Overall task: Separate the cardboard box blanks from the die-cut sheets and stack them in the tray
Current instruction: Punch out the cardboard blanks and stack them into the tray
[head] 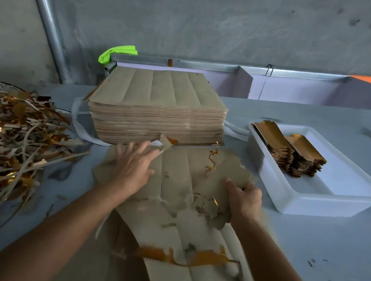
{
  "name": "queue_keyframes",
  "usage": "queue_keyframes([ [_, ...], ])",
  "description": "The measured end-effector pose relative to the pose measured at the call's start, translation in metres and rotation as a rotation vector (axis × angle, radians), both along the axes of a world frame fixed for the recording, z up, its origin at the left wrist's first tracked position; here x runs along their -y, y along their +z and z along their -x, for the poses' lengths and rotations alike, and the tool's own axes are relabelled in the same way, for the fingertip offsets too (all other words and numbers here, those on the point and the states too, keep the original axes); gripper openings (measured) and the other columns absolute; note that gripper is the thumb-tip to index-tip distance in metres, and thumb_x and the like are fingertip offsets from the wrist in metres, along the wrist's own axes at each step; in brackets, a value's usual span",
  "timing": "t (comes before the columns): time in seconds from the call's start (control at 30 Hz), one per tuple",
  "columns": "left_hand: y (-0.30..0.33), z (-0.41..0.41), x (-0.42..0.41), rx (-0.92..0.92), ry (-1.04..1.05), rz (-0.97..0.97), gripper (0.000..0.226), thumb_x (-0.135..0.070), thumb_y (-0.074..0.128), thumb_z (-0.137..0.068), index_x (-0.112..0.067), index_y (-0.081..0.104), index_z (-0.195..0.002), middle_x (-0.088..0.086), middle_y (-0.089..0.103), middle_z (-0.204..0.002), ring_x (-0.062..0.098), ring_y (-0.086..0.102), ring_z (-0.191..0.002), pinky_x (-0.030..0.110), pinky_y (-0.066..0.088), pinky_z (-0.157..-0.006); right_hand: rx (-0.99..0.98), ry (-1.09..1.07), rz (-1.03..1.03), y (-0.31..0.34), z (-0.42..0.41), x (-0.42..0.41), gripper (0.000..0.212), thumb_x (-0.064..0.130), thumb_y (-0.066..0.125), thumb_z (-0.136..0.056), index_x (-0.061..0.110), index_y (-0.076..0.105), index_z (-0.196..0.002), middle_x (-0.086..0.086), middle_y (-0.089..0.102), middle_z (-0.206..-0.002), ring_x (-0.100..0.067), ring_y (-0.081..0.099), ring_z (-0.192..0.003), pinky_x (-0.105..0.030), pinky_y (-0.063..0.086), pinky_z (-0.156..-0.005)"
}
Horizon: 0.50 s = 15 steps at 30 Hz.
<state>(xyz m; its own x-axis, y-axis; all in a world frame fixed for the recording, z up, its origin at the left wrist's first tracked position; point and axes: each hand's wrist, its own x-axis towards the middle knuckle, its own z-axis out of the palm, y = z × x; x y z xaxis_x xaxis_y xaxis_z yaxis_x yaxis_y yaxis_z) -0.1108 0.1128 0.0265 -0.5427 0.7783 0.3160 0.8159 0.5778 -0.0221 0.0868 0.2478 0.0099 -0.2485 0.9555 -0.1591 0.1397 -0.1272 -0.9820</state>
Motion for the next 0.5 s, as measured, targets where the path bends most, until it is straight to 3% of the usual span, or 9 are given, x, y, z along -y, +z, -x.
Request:
queue_keyframes([
  [0.07,0.007,-0.023,0.002,-0.073,-0.228,-0.229,0.043,-0.040,0.061,-0.086,-0.016,0.062,-0.121,0.005,0.055,-0.132,0.030,0.048,-0.121,0.052,0.029,-0.103,-0.011,0.001,-0.016,0.000,0.003,0.001,0.012,0.022,0.068,-0.085,0.021,0.057,-0.081,-0.010,0.068,-0.094,-0.029,0.066,-0.087,-0.048,0.057,-0.079],
  [0.1,0.011,-0.036,0.005,0.030,-0.358,-0.313,0.050,-0.051,0.056,-0.084,-0.013,0.064,-0.116,0.006,0.062,-0.121,0.026,0.056,-0.112,0.048,0.038,-0.098,-0.012,0.000,-0.030,0.000,0.004,0.002,0.014,0.022,0.069,-0.084,0.023,0.056,-0.078,-0.008,0.067,-0.093,-0.028,0.066,-0.086,-0.048,0.057,-0.079],
  [0.17,0.017,-0.062,0.008,0.424,-0.415,-0.156,0.079,-0.080,0.046,-0.069,-0.018,0.060,-0.116,-0.004,0.064,-0.110,0.012,0.059,-0.100,0.036,0.046,-0.092,-0.007,-0.002,-0.056,0.002,0.006,0.003,0.015,0.023,0.068,-0.085,0.023,0.056,-0.078,-0.008,0.066,-0.092,-0.028,0.066,-0.086,-0.048,0.057,-0.079],
  [0.23,0.010,-0.078,0.010,0.560,-0.316,0.151,0.086,-0.088,0.049,-0.055,-0.024,0.057,-0.112,-0.011,0.062,-0.104,0.006,0.055,-0.096,0.029,0.047,-0.087,-0.020,-0.015,-0.067,0.004,0.007,0.005,0.010,0.023,0.068,-0.085,0.018,0.058,-0.083,-0.008,0.066,-0.093,-0.028,0.065,-0.087,-0.048,0.057,-0.080],
  [0.27,0.004,-0.082,0.010,0.587,-0.298,0.213,0.077,-0.083,0.057,-0.057,-0.025,0.058,-0.107,-0.011,0.062,-0.100,0.004,0.056,-0.091,0.024,0.047,-0.080,-0.037,-0.024,-0.063,0.005,0.007,0.006,0.009,0.022,0.067,-0.085,0.018,0.059,-0.084,-0.006,0.065,-0.092,-0.027,0.065,-0.087,-0.048,0.057,-0.081],
  [0.37,-0.008,-0.091,0.012,0.656,-0.325,0.146,0.049,-0.056,0.073,-0.071,-0.023,0.062,-0.107,-0.012,0.060,-0.089,0.000,0.056,-0.078,0.009,0.035,-0.056,-0.116,-0.051,-0.016,0.008,0.007,0.007,0.015,0.022,0.066,-0.086,0.024,0.054,-0.076,-0.006,0.066,-0.094,-0.028,0.065,-0.090,-0.049,0.056,-0.082],
  [0.5,-0.017,-0.094,0.016,0.775,-0.336,0.016,0.029,-0.036,0.071,-0.081,-0.021,0.064,-0.104,-0.015,0.055,-0.086,-0.004,0.053,-0.075,0.006,0.035,-0.056,-0.225,-0.067,0.082,0.010,0.008,0.009,0.013,0.021,0.066,-0.086,0.025,0.056,-0.079,-0.007,0.068,-0.097,-0.027,0.066,-0.090,-0.049,0.056,-0.083],
])
